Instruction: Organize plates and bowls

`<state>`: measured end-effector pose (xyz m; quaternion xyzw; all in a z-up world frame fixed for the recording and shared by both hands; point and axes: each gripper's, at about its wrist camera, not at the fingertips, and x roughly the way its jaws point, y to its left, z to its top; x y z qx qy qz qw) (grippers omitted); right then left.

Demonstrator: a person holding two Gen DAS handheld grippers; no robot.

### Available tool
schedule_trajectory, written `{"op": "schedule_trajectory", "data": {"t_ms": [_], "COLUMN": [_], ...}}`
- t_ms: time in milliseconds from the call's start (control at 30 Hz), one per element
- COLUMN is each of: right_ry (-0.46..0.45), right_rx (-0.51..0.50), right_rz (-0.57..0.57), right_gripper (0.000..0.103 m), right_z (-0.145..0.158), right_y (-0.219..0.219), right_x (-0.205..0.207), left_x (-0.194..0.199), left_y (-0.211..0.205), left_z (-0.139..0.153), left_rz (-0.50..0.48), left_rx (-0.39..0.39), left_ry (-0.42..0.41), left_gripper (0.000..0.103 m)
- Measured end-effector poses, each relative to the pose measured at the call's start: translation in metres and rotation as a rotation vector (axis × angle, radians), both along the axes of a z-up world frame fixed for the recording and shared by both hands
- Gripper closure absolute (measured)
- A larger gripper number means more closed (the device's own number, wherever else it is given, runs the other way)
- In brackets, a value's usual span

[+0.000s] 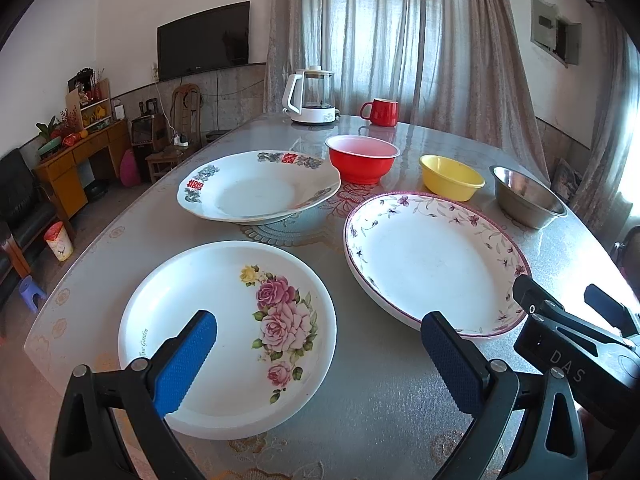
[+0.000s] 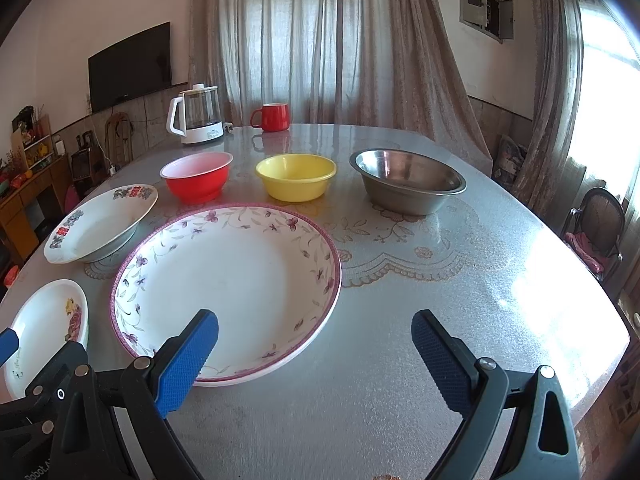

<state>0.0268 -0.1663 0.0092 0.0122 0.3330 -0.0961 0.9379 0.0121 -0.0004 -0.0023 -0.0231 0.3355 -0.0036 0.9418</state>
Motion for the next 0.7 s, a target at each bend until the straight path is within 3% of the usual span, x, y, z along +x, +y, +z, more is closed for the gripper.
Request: {"op": "schedule_trajectory", "data": {"t_ms": [433, 567, 700], "right_ry": [0.009, 0.011, 0.019], "right_rx": [0.009, 0.013, 0.031], "right_rz": [0.001, 0.019, 0.015], "right_gripper": [0.004, 0.004, 0.004], "right_z": [-0.003, -0.002, -0.004], "right_y": [-0.003, -0.004, -0.011], "right_x": [0.003, 0.004, 0.007], "left_x": [0.002, 0.007, 0.011], "left_y": [-0.002, 0.001, 0.002], "left_z": [0.000, 0.004, 0.005], "left_rz": [-0.020, -0.057, -0.057], "left_rx": [-0.012, -0.070, -0.079], "left_ry": [0.001, 0.016, 0.032], "left_gripper": [0.000, 0.000, 0.000]}}
